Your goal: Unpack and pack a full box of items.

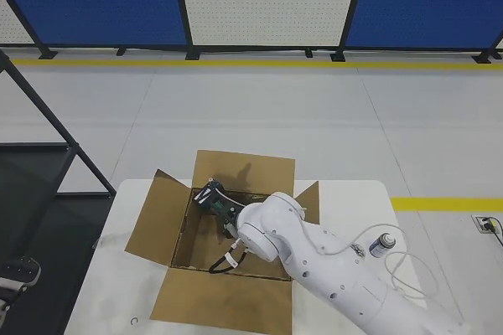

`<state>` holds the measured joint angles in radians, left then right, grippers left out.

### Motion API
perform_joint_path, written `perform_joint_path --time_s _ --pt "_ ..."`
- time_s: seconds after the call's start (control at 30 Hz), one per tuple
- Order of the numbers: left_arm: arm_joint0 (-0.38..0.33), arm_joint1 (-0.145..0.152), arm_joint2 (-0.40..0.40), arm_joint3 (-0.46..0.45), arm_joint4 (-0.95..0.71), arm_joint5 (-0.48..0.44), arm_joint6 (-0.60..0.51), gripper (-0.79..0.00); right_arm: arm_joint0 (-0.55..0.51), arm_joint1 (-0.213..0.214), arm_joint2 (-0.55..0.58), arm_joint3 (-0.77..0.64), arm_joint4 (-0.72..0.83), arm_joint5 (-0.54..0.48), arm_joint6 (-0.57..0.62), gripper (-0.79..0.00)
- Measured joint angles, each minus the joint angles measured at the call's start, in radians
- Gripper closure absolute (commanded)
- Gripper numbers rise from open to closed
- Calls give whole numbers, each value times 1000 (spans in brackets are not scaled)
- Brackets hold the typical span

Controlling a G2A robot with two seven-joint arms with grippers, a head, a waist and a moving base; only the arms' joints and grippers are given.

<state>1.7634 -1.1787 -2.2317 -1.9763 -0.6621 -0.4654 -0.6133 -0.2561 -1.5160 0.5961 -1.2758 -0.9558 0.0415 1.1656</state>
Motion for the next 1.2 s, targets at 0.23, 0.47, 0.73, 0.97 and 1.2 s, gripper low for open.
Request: perform_joint_path --time_s 0.23,0.47,0.73,0.97,1.2 --pt "0 0 0 0 0 0 0 -785 0 0 0 0 0 0 0 0" --pt "0 0 0 0 0 0 0 -785 0 0 0 0 0 0 0 0" --pt "0 0 0 0 0 0 0 -785 -13 -2 -10 3 -22 -21 -13 0" --pt "0 0 0 0 0 0 0 -785 24 -35 -56 80 -25 -118 27 0" --pt "0 0 0 0 0 0 0 -785 64 -101 -137 270 -31 -131 38 0"
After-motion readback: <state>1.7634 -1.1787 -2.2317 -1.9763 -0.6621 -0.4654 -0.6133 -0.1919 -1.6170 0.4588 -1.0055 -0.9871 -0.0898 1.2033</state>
